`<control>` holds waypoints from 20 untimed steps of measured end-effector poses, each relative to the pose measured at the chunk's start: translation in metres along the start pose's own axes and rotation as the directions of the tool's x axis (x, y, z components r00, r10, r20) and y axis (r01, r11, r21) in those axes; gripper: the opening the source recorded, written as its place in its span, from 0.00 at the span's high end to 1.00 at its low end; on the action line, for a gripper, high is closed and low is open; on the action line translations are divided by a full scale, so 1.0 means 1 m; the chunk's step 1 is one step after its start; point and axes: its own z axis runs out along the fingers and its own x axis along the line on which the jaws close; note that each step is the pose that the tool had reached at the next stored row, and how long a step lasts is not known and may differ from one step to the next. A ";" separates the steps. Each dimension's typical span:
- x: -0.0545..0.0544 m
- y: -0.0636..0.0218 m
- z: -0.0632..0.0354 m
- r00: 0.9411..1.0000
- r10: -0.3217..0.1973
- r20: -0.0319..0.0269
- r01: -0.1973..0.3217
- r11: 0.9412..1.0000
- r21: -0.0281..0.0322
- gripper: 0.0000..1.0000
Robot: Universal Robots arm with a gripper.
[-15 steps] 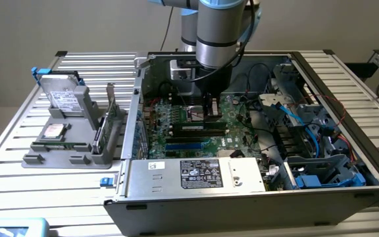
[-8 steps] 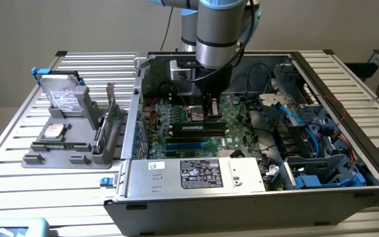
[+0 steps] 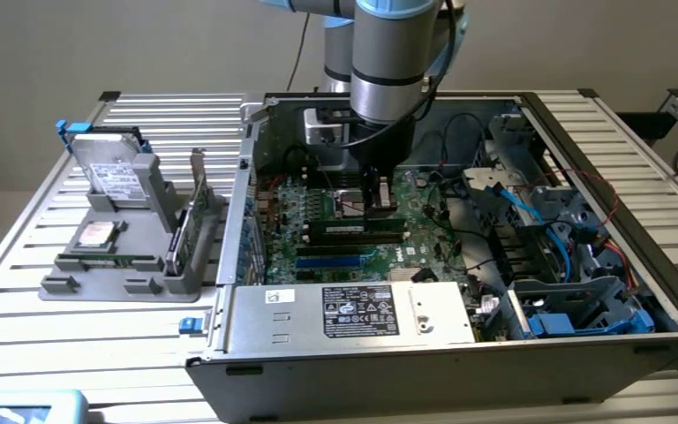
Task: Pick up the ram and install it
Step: 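Insert the ram into the slot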
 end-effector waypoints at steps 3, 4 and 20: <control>-0.001 0.0001 0.0008 1.000 0.000 0.000 0.000 1.000 0.000 0.86; -0.001 0.0001 0.0010 1.000 0.000 0.000 0.000 1.000 0.000 0.86; -0.002 0.0015 0.0052 1.000 0.000 0.001 0.000 1.000 0.005 0.86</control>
